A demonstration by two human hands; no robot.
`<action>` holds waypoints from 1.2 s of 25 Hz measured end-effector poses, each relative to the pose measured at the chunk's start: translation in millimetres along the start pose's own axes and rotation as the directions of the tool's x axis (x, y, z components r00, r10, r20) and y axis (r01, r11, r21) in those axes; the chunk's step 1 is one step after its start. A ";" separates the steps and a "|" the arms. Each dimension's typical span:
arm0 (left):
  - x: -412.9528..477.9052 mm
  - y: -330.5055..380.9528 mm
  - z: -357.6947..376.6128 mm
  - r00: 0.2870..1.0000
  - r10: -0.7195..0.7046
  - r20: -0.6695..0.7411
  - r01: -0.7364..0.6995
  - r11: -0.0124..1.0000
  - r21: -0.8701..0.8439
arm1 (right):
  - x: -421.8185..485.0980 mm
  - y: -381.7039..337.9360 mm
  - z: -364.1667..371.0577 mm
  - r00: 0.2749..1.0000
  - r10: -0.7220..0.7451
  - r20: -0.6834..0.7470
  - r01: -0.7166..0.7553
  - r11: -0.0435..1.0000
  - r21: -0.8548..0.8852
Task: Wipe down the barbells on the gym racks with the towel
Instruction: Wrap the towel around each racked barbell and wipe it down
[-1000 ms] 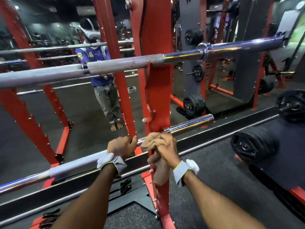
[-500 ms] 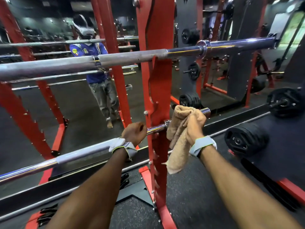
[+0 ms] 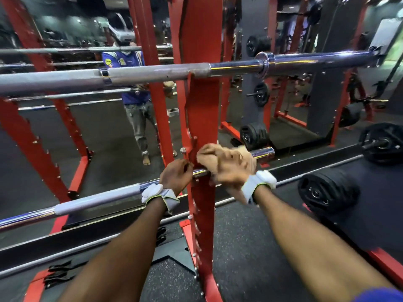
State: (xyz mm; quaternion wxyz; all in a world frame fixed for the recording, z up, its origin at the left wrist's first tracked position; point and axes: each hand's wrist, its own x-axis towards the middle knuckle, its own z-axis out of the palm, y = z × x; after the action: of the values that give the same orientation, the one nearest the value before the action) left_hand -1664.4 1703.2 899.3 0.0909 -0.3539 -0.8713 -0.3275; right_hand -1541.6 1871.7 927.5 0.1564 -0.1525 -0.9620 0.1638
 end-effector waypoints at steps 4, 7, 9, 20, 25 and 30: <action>2.8 8.2 11.0 0.994 -0.029 -0.104 0.039 0.995 0.091 | 13.7 40.8 0.8 0.977 -0.178 0.117 0.207 0.920 -0.332; 3.3 25.6 24.4 0.979 -0.073 -0.192 0.106 0.980 0.169 | 34.2 79.7 -17.7 0.958 -0.208 0.199 0.275 0.863 -0.424; 0.8 34.7 35.5 0.954 -0.103 -0.282 0.181 0.946 0.268 | 37.3 101.6 -22.6 0.941 -0.230 0.246 0.318 0.851 -0.417; -25.1 71.4 61.6 0.962 -0.163 -0.217 0.252 0.833 0.492 | 29.9 102.2 -3.1 0.863 -0.506 -0.005 0.475 0.814 -0.334; -35.5 58.7 56.5 0.998 -0.002 -0.063 0.042 0.759 0.650 | 10.5 58.0 23.8 0.950 -0.311 -0.024 0.282 0.889 -0.361; -39.0 52.1 55.9 0.992 0.110 0.064 -0.124 0.717 0.686 | 18.4 77.9 21.8 0.916 -0.399 -0.042 0.365 0.872 -0.325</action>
State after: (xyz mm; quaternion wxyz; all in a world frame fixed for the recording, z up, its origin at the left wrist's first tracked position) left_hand -1596.5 1744.8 867.5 0.2278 -0.3521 -0.9074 0.0285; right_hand -1547.0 1942.2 884.3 0.2112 0.0095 -0.9769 -0.0322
